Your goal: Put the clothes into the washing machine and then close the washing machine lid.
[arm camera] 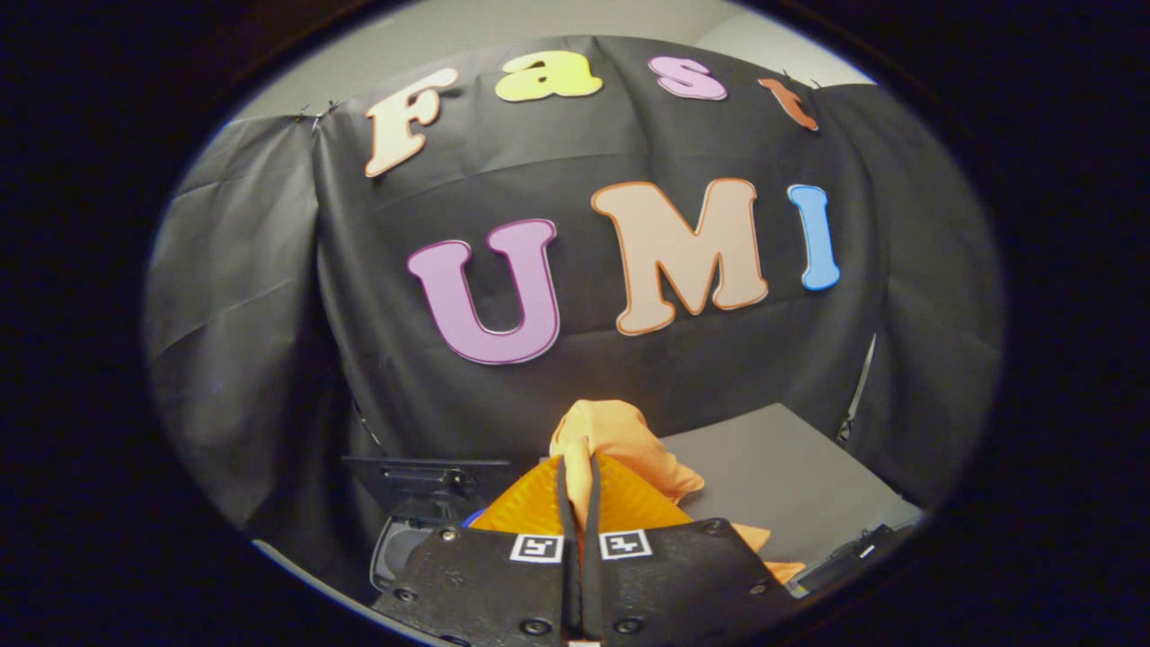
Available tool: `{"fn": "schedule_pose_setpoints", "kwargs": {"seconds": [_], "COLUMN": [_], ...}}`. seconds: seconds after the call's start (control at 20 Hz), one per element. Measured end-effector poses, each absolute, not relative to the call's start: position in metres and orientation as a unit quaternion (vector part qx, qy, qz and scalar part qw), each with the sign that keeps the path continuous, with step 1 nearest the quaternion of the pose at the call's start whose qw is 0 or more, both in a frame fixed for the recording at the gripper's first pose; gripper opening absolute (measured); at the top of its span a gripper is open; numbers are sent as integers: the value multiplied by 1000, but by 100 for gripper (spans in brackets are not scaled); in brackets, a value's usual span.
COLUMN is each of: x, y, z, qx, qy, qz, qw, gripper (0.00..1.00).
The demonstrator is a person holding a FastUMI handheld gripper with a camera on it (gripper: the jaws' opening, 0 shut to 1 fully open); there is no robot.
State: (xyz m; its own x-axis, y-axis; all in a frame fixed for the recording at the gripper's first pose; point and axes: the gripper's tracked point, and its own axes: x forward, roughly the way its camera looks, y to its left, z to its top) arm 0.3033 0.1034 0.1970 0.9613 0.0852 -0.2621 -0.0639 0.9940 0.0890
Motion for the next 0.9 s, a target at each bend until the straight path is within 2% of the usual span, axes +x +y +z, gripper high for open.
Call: {"fn": "schedule_pose_setpoints", "kwargs": {"seconds": [0.45,0.9], "x": [307,306], "y": [226,330], "z": [201,158], "qx": [69,86], "qy": [110,111], "qz": [127,202], "qw": [983,969], "gripper": [1,1]}}
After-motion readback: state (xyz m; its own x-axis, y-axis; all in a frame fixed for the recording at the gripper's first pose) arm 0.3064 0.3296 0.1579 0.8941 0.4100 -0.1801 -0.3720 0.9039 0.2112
